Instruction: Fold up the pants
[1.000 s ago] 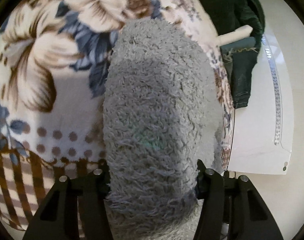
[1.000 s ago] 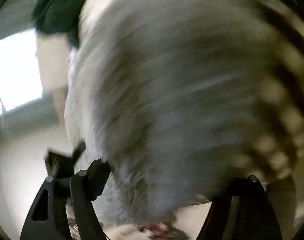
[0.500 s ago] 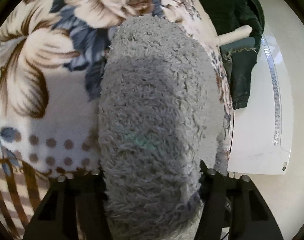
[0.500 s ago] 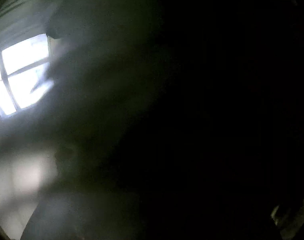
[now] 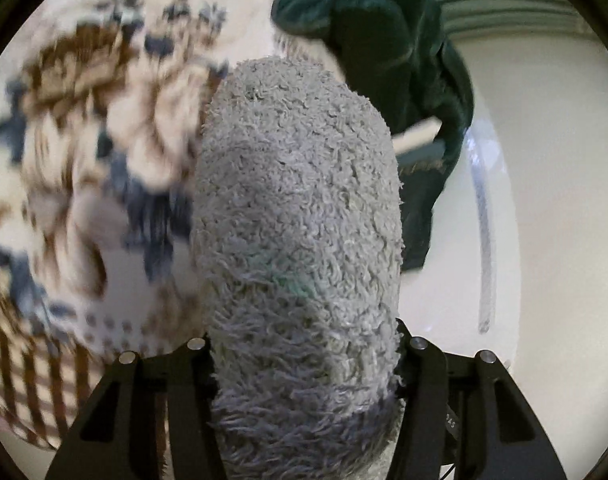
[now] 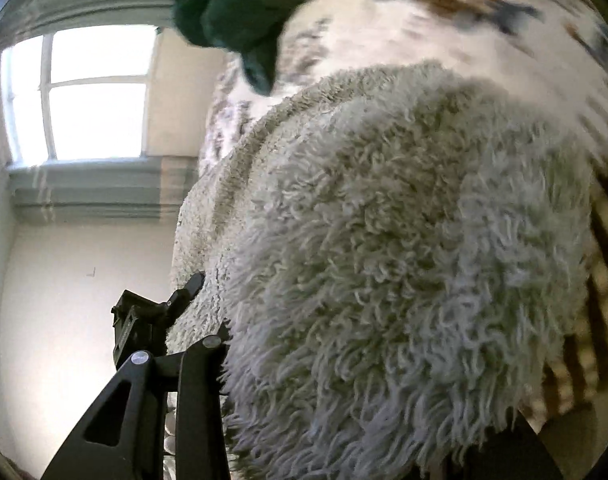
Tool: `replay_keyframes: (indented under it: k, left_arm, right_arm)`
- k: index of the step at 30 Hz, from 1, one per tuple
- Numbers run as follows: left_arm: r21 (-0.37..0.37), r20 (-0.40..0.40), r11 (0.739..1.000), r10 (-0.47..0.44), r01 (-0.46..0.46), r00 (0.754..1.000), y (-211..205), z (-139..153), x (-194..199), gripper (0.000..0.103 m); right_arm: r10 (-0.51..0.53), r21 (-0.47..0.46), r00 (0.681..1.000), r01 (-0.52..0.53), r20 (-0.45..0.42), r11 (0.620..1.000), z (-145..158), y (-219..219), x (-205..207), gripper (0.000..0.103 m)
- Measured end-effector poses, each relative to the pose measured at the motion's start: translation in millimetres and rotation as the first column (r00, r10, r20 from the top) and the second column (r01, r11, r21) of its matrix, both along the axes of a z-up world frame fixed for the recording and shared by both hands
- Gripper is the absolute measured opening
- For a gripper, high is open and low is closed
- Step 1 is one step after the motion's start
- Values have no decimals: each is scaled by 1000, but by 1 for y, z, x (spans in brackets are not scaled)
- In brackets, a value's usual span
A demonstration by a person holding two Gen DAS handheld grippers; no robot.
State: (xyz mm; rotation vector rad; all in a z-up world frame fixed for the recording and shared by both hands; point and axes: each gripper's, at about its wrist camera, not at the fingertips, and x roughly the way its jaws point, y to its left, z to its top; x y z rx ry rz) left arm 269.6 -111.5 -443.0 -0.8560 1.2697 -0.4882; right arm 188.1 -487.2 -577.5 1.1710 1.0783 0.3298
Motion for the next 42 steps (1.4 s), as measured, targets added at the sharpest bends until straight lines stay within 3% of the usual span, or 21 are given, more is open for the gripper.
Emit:
replay_keyframes:
  k: [3, 8, 14, 19, 23, 25, 27, 29, 32, 35, 38, 41, 42]
  left_arm:
    - [-5, 54, 999, 36, -36, 998, 33, 18, 41, 51]
    - [-1, 118, 997, 78, -78, 990, 99, 27, 141, 51]
    - [27, 178, 997, 73, -79, 981, 181, 17, 278, 51]
    - [36, 203, 996, 75, -85, 976, 247, -21, 371, 51]
    - [67, 151, 996, 41, -52, 988, 284, -79, 421, 52]
    - [159, 83, 987, 15, -28, 996, 291, -108, 428, 53]
    - [181, 23, 983, 8, -12, 1000, 301, -129, 424, 58]
    - [175, 38, 984, 25, -31, 999, 307, -129, 409, 63]
    - [244, 45, 969, 34, -44, 998, 306, -124, 397, 72]
    - [333, 66, 942, 32, -52, 997, 303, -113, 388, 80]
    - [457, 91, 887, 33, -71, 995, 294, -93, 379, 86]
    - [576, 117, 812, 30, -93, 993, 289, -77, 365, 88]
    - [609, 125, 788, 22, -94, 992, 284, -71, 361, 94]
  right_arm:
    - [34, -16, 998, -33, 44, 999, 25, 31, 52, 42]
    - [76, -43, 991, -71, 110, 997, 38, 94, 149, 42]
    - [87, -61, 984, -78, 158, 995, 17, 201, 271, 42]
    - [97, -80, 979, -84, 180, 993, -23, 267, 358, 42]
    - [112, -161, 986, -92, 122, 983, -69, 305, 383, 42]
    - [143, -187, 989, -134, 36, 973, -98, 319, 378, 44]
    - [159, -214, 987, -155, -2, 964, -108, 324, 367, 60]
    - [179, -253, 984, -178, -20, 951, -106, 321, 352, 71]
    - [197, -328, 977, -214, -85, 920, -100, 316, 351, 92]
    - [204, -453, 971, -239, -126, 859, -84, 305, 327, 98]
    - [213, -575, 964, -268, -162, 773, -62, 308, 326, 99]
    - [197, -689, 964, -266, -179, 674, -23, 313, 326, 103]
    - [185, -729, 967, -255, -176, 635, -8, 314, 322, 103]
